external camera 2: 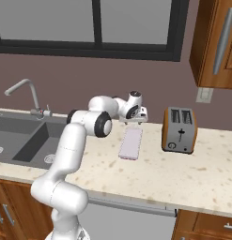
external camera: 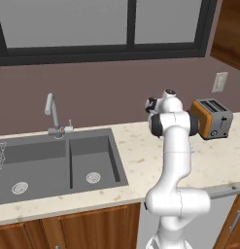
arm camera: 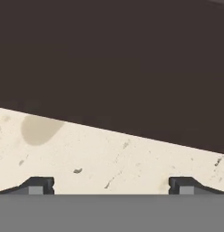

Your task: The ice cube tray has been filled with water. Take the tray and place it in the freezer to make ice. Close the freezer door after placing the tray.

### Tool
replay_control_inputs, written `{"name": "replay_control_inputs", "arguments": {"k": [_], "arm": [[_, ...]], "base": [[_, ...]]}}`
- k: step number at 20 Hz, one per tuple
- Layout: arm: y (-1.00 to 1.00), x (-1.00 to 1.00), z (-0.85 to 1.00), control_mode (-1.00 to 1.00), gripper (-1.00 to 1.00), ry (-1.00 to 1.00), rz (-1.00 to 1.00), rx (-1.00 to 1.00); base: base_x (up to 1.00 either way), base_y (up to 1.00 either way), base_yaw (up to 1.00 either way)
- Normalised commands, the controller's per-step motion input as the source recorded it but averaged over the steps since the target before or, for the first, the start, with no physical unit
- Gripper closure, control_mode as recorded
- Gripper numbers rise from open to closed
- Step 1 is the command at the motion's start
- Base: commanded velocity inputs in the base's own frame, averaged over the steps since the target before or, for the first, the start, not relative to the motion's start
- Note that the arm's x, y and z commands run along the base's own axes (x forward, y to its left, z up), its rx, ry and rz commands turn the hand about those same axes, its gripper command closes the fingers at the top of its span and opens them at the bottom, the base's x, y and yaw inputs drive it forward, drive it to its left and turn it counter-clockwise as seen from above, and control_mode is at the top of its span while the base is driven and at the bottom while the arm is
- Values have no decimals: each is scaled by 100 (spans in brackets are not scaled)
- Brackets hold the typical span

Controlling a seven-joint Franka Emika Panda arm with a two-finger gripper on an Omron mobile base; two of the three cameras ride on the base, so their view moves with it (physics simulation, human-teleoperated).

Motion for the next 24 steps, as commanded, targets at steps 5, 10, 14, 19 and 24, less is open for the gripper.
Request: {"name": "replay_control_inputs", "arguments": {"k": [5,10,14,19,24], "arm": [[-18,-78,-56,-100,-100,15,0,-1],[-23,-100,-57,-100,-100,14,0,-1],[-24,-100,-55,-100,-100,13,0,-1],[-22,-100,-50,-100,-100,14,0,-1],[-29,-100,-36,-100,-100,11,0,0]], "base": [[0,0,0],[0,0,0],[0,0,0],[0,0,0],[0,0,0]]}}
